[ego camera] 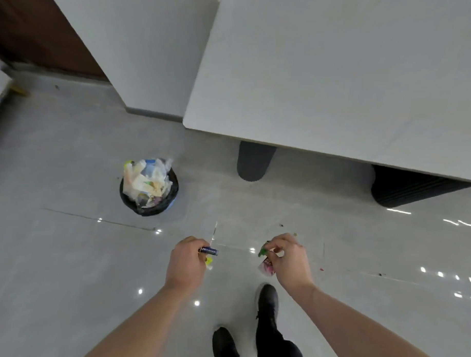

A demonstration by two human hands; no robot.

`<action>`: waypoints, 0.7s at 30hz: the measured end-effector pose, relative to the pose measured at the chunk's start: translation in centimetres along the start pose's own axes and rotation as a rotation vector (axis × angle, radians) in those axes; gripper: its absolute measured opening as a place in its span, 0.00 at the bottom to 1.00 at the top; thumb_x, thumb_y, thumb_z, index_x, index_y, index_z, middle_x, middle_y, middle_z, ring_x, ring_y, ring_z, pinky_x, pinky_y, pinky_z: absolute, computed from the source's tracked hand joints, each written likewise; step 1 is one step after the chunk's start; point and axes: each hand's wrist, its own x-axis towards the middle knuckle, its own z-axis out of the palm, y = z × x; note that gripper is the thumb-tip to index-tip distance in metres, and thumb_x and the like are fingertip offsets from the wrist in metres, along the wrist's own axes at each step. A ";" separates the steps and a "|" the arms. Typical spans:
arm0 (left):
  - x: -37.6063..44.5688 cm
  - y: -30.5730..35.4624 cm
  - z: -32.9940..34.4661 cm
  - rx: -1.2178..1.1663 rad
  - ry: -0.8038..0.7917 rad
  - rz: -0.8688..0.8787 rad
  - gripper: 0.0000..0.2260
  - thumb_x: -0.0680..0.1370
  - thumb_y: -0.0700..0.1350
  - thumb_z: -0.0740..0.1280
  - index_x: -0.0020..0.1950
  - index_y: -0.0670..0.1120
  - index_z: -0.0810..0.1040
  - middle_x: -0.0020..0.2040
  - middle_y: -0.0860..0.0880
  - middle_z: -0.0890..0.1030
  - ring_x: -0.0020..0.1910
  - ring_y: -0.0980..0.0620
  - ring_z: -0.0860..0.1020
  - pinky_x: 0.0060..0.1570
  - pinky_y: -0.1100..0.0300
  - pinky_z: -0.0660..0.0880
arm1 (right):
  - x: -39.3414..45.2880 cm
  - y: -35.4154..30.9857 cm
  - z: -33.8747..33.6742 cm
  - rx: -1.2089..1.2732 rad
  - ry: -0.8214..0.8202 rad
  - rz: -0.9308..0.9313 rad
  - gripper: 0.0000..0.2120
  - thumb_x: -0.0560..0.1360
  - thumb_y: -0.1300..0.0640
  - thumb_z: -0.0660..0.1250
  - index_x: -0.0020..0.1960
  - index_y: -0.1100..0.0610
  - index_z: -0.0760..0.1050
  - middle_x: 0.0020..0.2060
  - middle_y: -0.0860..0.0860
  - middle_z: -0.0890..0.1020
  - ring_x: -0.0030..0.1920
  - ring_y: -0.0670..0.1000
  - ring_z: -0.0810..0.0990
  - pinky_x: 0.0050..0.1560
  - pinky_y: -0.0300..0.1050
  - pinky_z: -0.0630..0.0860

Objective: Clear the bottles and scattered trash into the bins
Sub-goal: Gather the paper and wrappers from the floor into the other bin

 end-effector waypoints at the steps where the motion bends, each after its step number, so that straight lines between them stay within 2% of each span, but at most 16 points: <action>1: 0.9 -0.4 -1.5 -0.004 0.009 -0.015 0.15 0.71 0.30 0.69 0.46 0.49 0.86 0.40 0.56 0.78 0.38 0.57 0.75 0.37 0.75 0.67 | 0.9 -1.8 0.4 0.025 -0.016 0.000 0.13 0.72 0.70 0.71 0.41 0.52 0.85 0.46 0.43 0.79 0.39 0.42 0.81 0.40 0.39 0.80; 4: 3.8 -1.9 -5.2 0.006 0.042 -0.067 0.15 0.72 0.31 0.70 0.47 0.50 0.86 0.42 0.56 0.80 0.40 0.56 0.77 0.37 0.76 0.66 | 4.2 -7.0 2.1 0.115 -0.055 -0.008 0.13 0.73 0.72 0.70 0.40 0.55 0.85 0.47 0.47 0.78 0.35 0.43 0.81 0.34 0.41 0.80; 6: 6.0 -3.1 -7.3 0.003 0.084 -0.114 0.14 0.72 0.30 0.69 0.47 0.48 0.86 0.44 0.54 0.81 0.41 0.54 0.79 0.37 0.78 0.67 | 6.7 -10.3 3.7 0.143 -0.088 -0.033 0.12 0.74 0.73 0.70 0.41 0.58 0.85 0.48 0.49 0.78 0.36 0.40 0.81 0.32 0.34 0.77; 8: 8.1 -4.6 -9.4 -0.041 0.128 -0.151 0.14 0.71 0.28 0.68 0.46 0.45 0.86 0.43 0.52 0.80 0.38 0.59 0.78 0.38 0.80 0.67 | 9.0 -13.6 5.7 0.142 -0.116 -0.065 0.12 0.74 0.73 0.70 0.41 0.57 0.84 0.48 0.49 0.78 0.38 0.37 0.80 0.33 0.27 0.73; 10: 10.2 -6.7 -11.2 -0.028 0.162 -0.178 0.14 0.71 0.28 0.68 0.45 0.46 0.87 0.42 0.52 0.81 0.38 0.56 0.78 0.38 0.79 0.66 | 11.1 -16.5 8.0 0.156 -0.154 -0.089 0.12 0.74 0.73 0.69 0.41 0.58 0.83 0.48 0.51 0.78 0.36 0.35 0.79 0.33 0.25 0.71; 12: 12.2 -9.2 -12.7 -0.014 0.172 -0.232 0.14 0.71 0.30 0.69 0.45 0.47 0.87 0.43 0.50 0.82 0.41 0.50 0.79 0.38 0.74 0.66 | 12.9 -19.0 10.6 0.141 -0.196 -0.123 0.11 0.75 0.74 0.68 0.43 0.60 0.83 0.48 0.53 0.78 0.33 0.34 0.79 0.32 0.24 0.70; 15: 15.4 -12.3 -15.0 -0.007 0.166 -0.285 0.15 0.72 0.32 0.68 0.48 0.49 0.87 0.44 0.50 0.82 0.42 0.50 0.77 0.41 0.62 0.69 | 15.8 -22.0 15.0 0.112 -0.217 -0.127 0.10 0.74 0.72 0.70 0.43 0.59 0.84 0.48 0.52 0.78 0.37 0.34 0.79 0.33 0.24 0.71; 18: 19.5 -16.4 -16.3 0.022 0.119 -0.302 0.14 0.73 0.34 0.67 0.48 0.51 0.86 0.43 0.51 0.80 0.43 0.47 0.79 0.41 0.58 0.72 | 18.9 -24.7 19.6 0.070 -0.233 -0.120 0.09 0.74 0.70 0.71 0.44 0.58 0.85 0.48 0.49 0.79 0.37 0.33 0.79 0.34 0.24 0.71; 21: 24.4 -20.0 -16.4 0.010 0.095 -0.294 0.12 0.74 0.35 0.68 0.48 0.50 0.86 0.43 0.50 0.80 0.44 0.48 0.79 0.41 0.59 0.69 | 22.7 -26.8 24.1 0.053 -0.218 -0.114 0.08 0.75 0.69 0.71 0.45 0.58 0.85 0.48 0.47 0.78 0.38 0.32 0.78 0.33 0.25 0.72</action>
